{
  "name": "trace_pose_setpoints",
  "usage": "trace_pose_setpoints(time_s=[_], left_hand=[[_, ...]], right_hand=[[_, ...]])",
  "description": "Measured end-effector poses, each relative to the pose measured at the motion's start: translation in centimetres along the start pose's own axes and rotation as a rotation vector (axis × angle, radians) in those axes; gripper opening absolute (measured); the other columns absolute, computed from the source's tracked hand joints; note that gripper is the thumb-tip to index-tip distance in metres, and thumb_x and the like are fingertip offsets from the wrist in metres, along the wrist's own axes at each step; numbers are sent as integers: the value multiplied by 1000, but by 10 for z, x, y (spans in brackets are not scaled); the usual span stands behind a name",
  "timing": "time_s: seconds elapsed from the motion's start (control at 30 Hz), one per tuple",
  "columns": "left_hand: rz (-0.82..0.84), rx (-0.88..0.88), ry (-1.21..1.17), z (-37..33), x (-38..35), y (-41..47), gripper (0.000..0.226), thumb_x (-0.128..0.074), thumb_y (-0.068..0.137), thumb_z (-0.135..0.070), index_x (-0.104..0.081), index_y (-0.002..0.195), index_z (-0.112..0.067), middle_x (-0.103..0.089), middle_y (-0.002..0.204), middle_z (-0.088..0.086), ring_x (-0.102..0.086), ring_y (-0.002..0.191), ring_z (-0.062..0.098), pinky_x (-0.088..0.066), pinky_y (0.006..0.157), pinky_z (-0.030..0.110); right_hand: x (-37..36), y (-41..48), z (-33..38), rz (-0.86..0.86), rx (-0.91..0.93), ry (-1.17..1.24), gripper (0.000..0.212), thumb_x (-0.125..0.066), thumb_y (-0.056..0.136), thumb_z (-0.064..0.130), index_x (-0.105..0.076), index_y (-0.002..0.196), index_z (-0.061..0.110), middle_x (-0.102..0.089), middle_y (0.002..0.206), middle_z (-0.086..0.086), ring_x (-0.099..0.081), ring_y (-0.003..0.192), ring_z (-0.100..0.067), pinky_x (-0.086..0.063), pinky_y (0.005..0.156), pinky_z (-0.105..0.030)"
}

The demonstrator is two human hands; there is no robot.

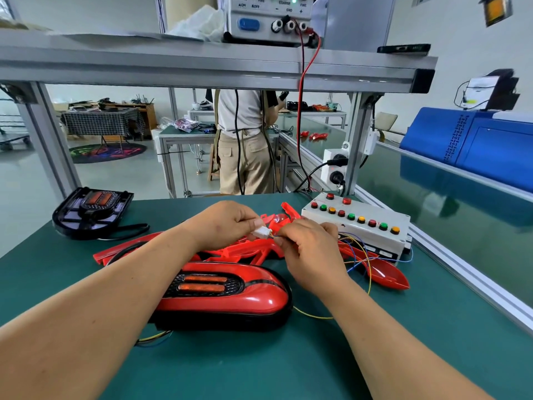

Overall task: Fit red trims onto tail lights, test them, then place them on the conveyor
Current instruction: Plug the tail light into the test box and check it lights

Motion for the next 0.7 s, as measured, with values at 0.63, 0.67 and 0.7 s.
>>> trace_pose_setpoints(time_s=[0.63,0.67,0.7], left_hand=[[-318,189,-399,62,55,-56,25,-47,103,-17,-69,98,-28,-66,91,-3,-56,67,2,-46,62,19],[-336,261,-413,75,56,-67,26,-46,103,-15,-69,93,-22,-62,80,-2,-51,56,3,-42,53,19],[-326,327,-381,86,54,-79,26,-47,103,-14,-69,90,-18,-60,72,-1,-48,50,4,-39,48,19]], right_hand=[[-28,-5,-26,166,-160,-135,20,-58,93,38,-73,105,33,-60,108,9,-48,112,-17,-23,92,-31],[-31,-5,-29,182,-181,-146,22,-59,92,38,-72,110,33,-57,111,7,-45,115,-18,-22,94,-30],[-33,-5,-30,187,-191,-146,25,-61,92,37,-71,114,33,-54,112,6,-42,116,-18,-20,94,-29]])
Point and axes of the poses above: each hand's wrist, its own y-axis towards the middle knuckle, its own x-axis out of the back of the hand, z = x × y, the point moved 9 cm from there along y, towards the middle knuckle
